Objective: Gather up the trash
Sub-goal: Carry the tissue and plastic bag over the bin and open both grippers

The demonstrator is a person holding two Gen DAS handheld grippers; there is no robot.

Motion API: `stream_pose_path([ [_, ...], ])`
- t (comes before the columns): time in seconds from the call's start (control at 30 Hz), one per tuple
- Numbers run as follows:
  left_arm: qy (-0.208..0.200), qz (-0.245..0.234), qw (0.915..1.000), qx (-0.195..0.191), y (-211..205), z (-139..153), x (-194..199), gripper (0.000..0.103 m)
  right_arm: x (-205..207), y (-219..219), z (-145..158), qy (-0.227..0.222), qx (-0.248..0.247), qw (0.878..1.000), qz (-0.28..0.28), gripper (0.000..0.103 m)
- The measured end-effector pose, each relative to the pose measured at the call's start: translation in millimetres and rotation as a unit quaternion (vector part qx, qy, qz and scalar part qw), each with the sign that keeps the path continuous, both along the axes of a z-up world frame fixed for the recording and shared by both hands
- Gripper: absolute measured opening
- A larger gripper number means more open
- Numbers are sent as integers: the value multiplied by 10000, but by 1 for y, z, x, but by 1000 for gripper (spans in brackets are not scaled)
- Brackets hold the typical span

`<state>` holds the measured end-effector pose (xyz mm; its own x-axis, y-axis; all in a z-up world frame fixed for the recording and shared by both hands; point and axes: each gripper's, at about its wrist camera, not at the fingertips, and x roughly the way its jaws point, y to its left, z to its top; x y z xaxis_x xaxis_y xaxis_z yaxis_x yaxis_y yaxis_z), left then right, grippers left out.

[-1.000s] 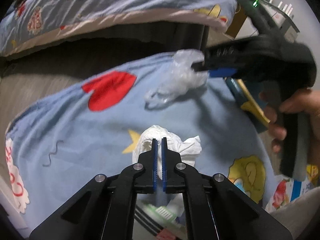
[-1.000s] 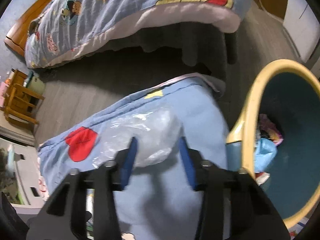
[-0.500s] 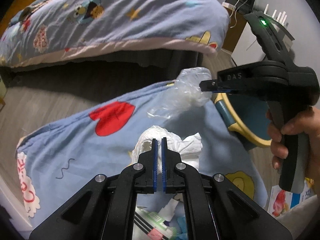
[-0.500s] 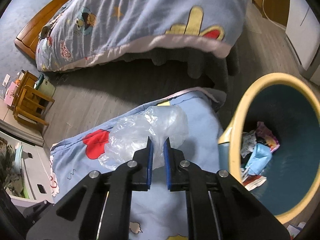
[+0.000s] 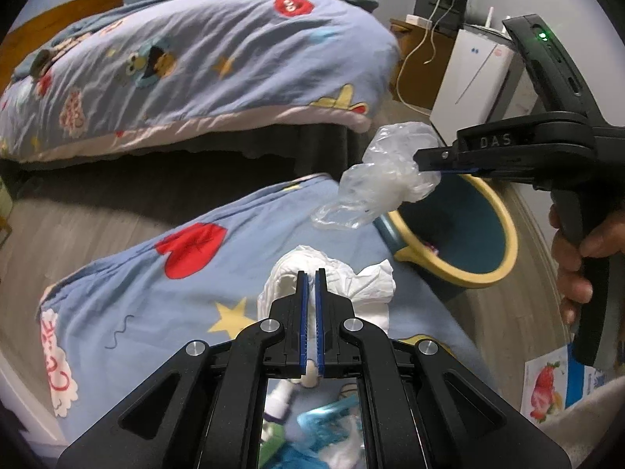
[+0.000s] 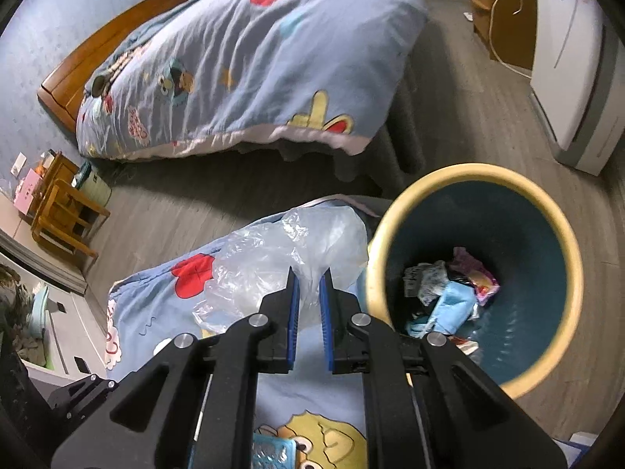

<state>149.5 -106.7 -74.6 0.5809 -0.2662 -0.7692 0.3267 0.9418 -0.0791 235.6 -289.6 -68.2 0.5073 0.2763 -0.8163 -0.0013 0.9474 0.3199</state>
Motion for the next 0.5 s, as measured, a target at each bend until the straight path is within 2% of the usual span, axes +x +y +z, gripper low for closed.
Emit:
stream_pose_path([
  [0.27, -199, -118, 9996, 159, -23, 12, -20, 4, -33, -34, 20, -149, -43, 9998, -154, 10],
  [0.4, -267, -143, 9995, 23, -37, 19, -22, 4, -42, -60, 34, -299, -30, 9989, -351, 10],
  [0.5, -322, -292, 9991, 8, -54, 21, -23, 4, -44, -82, 39, -365, -263, 9977, -502, 10],
])
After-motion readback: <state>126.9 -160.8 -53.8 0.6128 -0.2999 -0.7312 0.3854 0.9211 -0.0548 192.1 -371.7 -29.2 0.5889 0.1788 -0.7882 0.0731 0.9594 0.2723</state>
